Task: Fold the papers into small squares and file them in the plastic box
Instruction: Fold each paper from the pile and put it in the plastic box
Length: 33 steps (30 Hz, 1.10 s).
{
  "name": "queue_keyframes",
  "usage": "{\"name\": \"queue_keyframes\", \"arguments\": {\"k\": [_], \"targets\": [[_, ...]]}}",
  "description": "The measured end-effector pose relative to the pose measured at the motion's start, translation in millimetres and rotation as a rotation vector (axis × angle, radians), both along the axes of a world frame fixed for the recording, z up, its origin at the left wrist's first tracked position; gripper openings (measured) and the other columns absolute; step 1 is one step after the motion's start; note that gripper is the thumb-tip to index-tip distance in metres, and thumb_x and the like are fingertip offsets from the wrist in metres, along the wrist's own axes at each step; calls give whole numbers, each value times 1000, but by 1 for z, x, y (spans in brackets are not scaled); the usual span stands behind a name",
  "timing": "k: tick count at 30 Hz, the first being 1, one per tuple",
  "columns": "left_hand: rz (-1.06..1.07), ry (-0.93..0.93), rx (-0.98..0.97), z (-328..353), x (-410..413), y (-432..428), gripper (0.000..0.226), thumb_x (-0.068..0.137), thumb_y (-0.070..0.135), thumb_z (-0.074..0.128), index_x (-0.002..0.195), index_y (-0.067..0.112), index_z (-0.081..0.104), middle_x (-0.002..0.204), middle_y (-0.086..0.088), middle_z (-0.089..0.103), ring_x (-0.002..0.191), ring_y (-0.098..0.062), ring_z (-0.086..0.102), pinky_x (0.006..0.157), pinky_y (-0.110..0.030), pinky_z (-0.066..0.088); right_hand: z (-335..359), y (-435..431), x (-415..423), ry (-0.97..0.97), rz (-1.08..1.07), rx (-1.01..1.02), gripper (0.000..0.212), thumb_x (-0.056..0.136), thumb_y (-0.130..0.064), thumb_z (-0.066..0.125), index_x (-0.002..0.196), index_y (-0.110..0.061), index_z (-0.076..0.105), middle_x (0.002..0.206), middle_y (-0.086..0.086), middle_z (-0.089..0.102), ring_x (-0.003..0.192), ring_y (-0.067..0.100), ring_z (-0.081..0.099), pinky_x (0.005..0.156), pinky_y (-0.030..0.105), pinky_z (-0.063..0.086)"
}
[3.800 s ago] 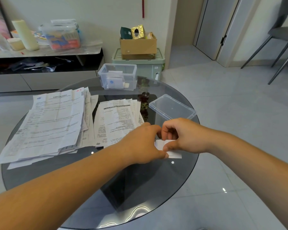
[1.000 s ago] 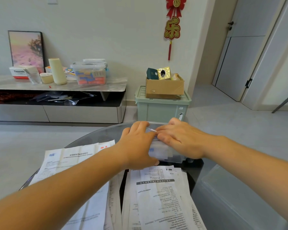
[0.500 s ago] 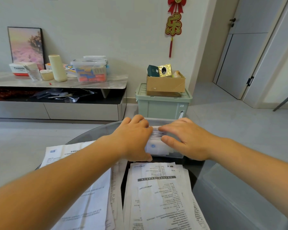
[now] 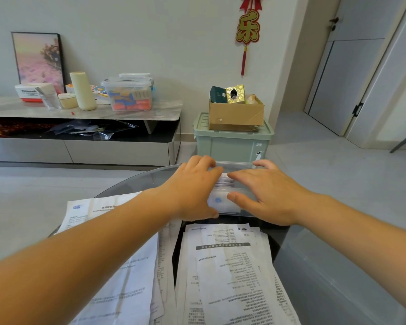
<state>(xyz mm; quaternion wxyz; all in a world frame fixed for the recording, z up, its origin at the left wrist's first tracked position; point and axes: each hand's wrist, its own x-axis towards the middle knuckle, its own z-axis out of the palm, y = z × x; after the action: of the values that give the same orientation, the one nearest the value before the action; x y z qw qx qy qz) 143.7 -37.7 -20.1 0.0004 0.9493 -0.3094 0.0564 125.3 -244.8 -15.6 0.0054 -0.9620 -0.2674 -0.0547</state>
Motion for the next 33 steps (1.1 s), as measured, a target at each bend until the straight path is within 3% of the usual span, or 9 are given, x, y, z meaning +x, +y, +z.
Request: {"name": "queue_keyframes", "arguments": {"k": [5, 9, 10, 12, 13, 21, 25, 28, 33], "targets": [[5, 84, -161, -8, -4, 6, 108, 78, 35, 84, 157, 16, 13, 158, 1, 16, 146, -20, 14, 116, -30, 28, 8, 10, 1, 76, 9, 28, 56, 103, -54, 27, 146, -22, 43, 142, -6, 55, 133, 11, 44, 121, 28, 3], [6, 99, -188, -5, -6, 8, 107, 79, 35, 83, 157, 18, 11, 159, 2, 16, 147, -17, 15, 114, -32, 32, 12, 12, 1, 147, -13, 49, 43, 104, -37, 35, 142, -19, 44, 136, 0, 58, 132, 16, 43, 112, 6, -1], [11, 97, -189, -5, -5, 9, 107, 79, 36, 83, 157, 18, 11, 159, 2, 16, 147, -17, 16, 114, -33, 33, 14, 11, 2, 163, -27, 76, 38, 103, -31, 36, 137, -18, 48, 130, 1, 60, 126, 18, 46, 112, 6, 12], [16, 100, -190, -6, -5, 10, 107, 80, 36, 82, 157, 20, 10, 160, 3, 16, 147, -17, 17, 114, -33, 34, 16, 10, 4, 147, -46, 106, 31, 100, -25, 37, 125, -17, 54, 119, 4, 63, 112, 22, 54, 101, 29, 43], [15, 103, -192, -7, -5, 10, 108, 80, 36, 82, 157, 20, 9, 160, 4, 15, 147, -17, 17, 113, -33, 34, 15, 11, 5, 131, -58, 103, 30, 99, -24, 36, 121, -17, 55, 114, 4, 64, 107, 22, 56, 94, 37, 47], [-7, 113, -230, -7, -5, 13, 106, 79, 34, 83, 156, 23, 12, 159, 4, 20, 145, -17, 22, 109, -34, 40, 6, 26, 10, 176, -12, 47, 50, 93, -35, 17, 122, -20, 56, 117, 1, 66, 112, 14, 55, 122, 35, 17], [-29, 112, -225, -8, -7, 16, 108, 77, 33, 85, 156, 22, 13, 158, 3, 18, 146, -17, 17, 114, -32, 32, 17, 21, 0, 135, -59, 158, 44, 101, -27, 31, 143, -25, 44, 129, -2, 62, 115, 17, 54, 105, 38, 41], [-18, 3, -204, -1, -20, 22, 108, 78, 40, 83, 158, 17, 14, 162, 0, 16, 149, -19, 12, 120, -29, 16, 28, 10, -22, -9, -98, 242, 38, 101, -26, 40, 138, -23, 49, 132, -5, 60, 117, 14, 54, 102, 35, 44], [44, -15, -280, 15, -91, 34, 63, 90, 53, 65, 143, 30, 39, 145, 11, 43, 132, -10, 39, 111, -28, 36, 29, -5, -110, 77, -41, 334, 20, 95, -38, 57, 114, -38, 60, 105, -29, 53, 104, -11, 47, 87, 18, 41]]}}
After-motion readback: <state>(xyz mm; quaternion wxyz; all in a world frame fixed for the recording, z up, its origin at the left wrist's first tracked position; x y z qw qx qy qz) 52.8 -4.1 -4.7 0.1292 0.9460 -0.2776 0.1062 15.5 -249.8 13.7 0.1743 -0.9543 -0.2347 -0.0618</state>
